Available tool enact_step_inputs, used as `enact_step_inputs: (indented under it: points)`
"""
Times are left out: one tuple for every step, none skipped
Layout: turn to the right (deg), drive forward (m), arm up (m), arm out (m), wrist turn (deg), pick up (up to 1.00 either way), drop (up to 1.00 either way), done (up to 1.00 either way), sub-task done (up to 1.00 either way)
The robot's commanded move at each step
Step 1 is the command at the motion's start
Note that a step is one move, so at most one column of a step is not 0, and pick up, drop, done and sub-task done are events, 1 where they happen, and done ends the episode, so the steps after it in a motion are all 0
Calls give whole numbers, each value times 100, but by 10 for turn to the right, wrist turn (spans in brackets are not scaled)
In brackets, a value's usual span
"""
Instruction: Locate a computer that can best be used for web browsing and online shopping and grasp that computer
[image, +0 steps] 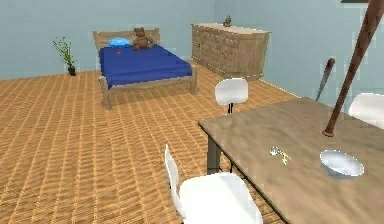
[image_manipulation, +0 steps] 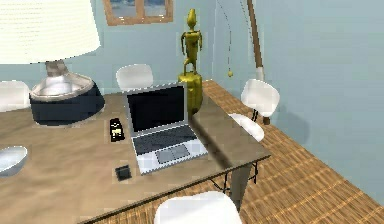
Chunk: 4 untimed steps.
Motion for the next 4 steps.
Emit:
enact_step_inputs:
  points:
    - [0,0,50,0,0,0,0,0,0]
    - [0,0,36,0,0,0,0,0,0]
    - [0,0,0,38,0,0,0,0,0]
    - [0,0,0,0,450,0,0,0,0]
